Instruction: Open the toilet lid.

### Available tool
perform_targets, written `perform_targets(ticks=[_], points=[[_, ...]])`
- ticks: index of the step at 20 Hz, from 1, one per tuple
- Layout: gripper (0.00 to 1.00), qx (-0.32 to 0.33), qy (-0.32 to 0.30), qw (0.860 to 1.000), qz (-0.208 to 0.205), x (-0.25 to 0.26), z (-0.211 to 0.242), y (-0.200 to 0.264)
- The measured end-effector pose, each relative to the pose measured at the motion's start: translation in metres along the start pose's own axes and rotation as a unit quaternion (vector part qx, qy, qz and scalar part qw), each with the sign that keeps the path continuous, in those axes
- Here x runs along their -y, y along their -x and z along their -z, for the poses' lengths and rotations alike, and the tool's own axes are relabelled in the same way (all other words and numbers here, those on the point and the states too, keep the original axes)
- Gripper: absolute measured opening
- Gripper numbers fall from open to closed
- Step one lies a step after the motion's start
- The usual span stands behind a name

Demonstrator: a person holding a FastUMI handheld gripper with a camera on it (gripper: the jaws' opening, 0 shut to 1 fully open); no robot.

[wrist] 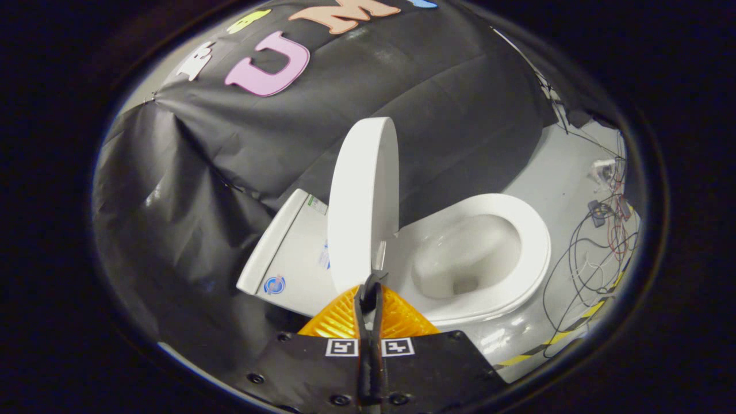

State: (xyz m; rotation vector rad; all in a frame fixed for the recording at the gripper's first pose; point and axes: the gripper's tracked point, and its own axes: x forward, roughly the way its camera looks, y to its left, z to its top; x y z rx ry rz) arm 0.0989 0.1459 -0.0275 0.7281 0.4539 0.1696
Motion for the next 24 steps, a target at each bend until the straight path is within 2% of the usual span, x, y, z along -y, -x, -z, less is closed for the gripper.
perform_targets(ticks=[8, 17, 24], points=[[0.01, 0.03, 0.022, 0.999, 0.029, -0.01, -0.005, -0.011], [0.0, 0.053, 0.104, 0.992, 0.042, -0.016, -0.004, -0.021], [0.01, 0.087, 0.172, 0.979, 0.058, -0.011, -0.007, -0.026]])
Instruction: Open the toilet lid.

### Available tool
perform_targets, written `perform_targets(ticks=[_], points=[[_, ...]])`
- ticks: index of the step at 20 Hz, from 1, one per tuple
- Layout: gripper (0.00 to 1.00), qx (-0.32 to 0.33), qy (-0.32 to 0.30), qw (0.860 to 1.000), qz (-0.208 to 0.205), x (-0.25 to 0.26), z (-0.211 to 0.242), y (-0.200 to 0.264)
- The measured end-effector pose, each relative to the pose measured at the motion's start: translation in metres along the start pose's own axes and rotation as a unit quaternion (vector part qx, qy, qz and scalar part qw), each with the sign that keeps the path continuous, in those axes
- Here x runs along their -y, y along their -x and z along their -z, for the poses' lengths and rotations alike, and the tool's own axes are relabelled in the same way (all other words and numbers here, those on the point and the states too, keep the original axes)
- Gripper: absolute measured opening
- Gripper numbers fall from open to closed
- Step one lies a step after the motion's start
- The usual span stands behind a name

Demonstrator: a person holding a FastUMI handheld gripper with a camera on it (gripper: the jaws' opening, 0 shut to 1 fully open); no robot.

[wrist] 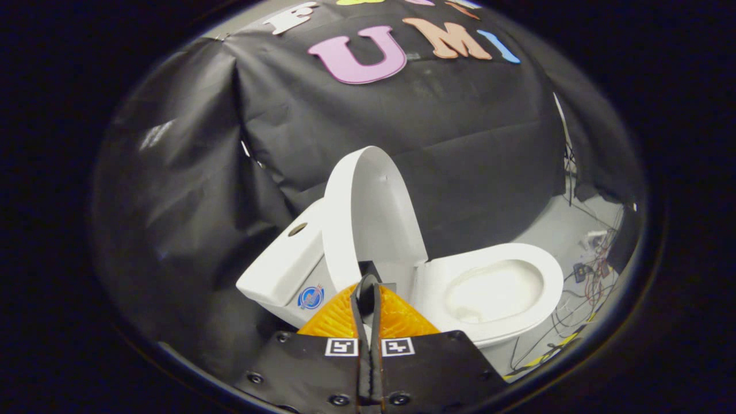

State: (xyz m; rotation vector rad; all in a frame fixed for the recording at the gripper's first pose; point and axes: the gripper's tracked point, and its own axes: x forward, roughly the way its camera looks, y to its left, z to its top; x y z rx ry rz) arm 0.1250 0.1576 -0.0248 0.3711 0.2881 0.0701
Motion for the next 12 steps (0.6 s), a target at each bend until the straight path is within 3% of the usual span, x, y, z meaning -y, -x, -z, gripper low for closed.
perform_targets(ticks=[12], points=[[0.04, 0.051, 0.083, 0.995, -0.004, -0.016, 0.0, -0.005]])
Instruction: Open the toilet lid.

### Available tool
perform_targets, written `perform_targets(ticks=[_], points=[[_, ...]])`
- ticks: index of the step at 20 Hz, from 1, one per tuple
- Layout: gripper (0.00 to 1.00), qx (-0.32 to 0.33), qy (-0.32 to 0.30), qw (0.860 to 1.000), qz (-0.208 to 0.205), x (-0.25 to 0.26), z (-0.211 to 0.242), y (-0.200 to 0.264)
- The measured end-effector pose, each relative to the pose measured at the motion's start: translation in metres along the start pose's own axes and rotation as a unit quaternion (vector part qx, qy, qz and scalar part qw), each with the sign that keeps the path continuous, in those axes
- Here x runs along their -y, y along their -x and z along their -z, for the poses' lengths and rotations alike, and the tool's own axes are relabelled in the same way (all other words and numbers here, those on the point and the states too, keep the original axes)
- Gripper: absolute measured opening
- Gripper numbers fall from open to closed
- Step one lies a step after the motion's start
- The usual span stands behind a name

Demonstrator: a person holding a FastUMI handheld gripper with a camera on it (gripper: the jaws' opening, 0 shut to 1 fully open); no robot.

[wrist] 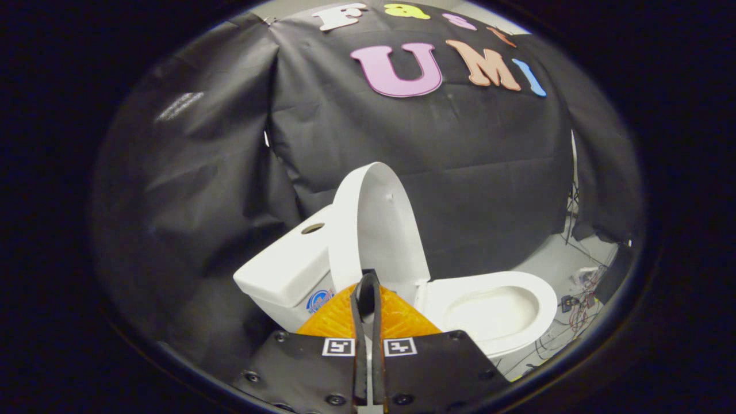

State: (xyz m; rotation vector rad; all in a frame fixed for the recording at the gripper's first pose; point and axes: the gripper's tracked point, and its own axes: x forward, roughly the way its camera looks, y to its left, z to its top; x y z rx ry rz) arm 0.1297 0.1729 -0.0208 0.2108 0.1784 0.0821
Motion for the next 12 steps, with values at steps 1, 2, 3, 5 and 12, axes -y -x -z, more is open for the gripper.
perform_targets(ticks=[1, 2, 3, 5, 12], points=[[0.04, 0.006, -0.001, 1.0, -0.003, -0.002, 0.0, 0.0], [0.09, 0.006, -0.003, 1.0, -0.008, -0.003, 0.001, 0.0], [0.09, 0.009, -0.001, 1.0, -0.011, -0.004, 0.0, 0.0], [0.09, 0.006, 0.001, 1.0, -0.026, -0.008, 0.001, 0.003], [0.87, -0.01, -0.012, 0.996, -0.087, -0.03, 0.004, 0.02]])
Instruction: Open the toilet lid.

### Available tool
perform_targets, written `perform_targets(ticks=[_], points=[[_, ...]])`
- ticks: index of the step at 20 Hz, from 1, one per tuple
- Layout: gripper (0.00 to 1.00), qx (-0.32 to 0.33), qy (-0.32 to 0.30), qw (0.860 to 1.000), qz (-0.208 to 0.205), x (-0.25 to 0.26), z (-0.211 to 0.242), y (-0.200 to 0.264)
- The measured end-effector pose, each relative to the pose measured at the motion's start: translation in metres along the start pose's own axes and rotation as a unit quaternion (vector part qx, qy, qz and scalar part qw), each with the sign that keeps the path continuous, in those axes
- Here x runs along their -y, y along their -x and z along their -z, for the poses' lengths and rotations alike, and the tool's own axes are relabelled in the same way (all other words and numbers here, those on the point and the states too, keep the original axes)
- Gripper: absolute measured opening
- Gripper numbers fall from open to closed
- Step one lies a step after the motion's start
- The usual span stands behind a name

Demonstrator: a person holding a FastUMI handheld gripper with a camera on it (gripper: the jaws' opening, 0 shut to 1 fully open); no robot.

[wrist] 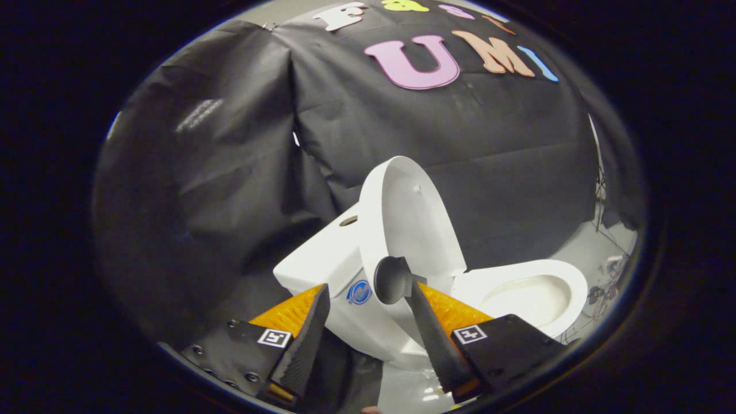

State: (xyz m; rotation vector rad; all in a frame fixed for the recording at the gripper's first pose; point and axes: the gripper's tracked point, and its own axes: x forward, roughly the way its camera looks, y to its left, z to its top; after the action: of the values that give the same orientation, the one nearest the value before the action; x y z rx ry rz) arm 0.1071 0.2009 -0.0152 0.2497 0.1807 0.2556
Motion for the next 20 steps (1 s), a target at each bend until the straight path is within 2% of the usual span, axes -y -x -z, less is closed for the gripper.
perform_targets(ticks=[3, 4, 6, 8, 14, 20], points=[[0.88, 0.001, 0.053, 0.999, 0.005, 0.007, -0.015, 0.013], [0.94, -0.001, 0.068, 0.998, 0.005, 0.011, -0.02, 0.017], [1.0, 0.018, 0.107, 0.994, 0.011, 0.023, -0.045, 0.034], [1.0, 0.042, 0.133, 0.99, 0.019, 0.038, -0.075, 0.057], [0.99, 0.065, 0.117, 0.991, 0.023, 0.081, -0.11, 0.11], [0.99, 0.068, 0.105, 0.991, 0.041, 0.139, -0.104, 0.16]])
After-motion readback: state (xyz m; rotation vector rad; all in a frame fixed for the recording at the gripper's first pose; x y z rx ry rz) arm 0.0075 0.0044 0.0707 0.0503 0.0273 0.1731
